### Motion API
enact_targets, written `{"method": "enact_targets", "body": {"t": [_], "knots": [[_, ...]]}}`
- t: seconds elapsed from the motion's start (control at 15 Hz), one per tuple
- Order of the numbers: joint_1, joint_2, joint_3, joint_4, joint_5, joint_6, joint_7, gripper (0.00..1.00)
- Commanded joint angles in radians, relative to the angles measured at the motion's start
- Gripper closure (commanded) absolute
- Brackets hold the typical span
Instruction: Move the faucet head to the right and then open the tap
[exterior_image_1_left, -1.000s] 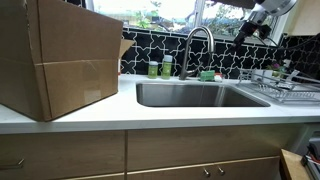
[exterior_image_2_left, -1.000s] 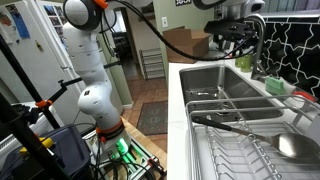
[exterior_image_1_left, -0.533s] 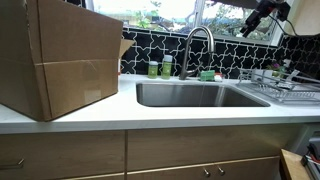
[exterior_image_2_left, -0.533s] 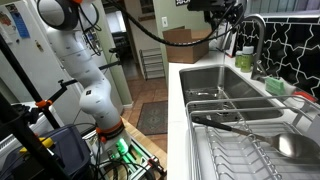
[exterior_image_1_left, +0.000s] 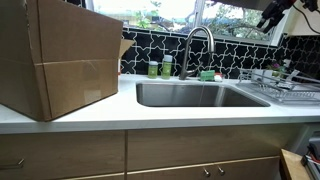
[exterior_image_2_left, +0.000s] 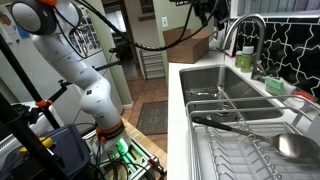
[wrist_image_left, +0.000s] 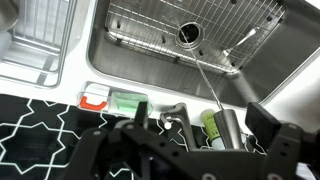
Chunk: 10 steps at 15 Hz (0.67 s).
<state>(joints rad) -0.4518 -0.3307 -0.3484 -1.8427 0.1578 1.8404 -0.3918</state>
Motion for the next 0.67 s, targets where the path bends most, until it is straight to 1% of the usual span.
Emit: {"method": "enact_targets", "body": {"t": [0.0, 0.2, 0.27, 0.6], "knots": [[0.024, -0.064, -0.005, -0.052, -0.113, -0.016, 0.136, 0.00], [0.025, -0.088, 0.009, -0.075, -0.193, 0.016, 0.224, 0.00], [0.051, -0.048, -0.026, -0.022, -0.153, -0.010, 0.169, 0.00], [0.065, -0.048, -0.032, -0.017, -0.156, -0.010, 0.175, 0.00]]}}
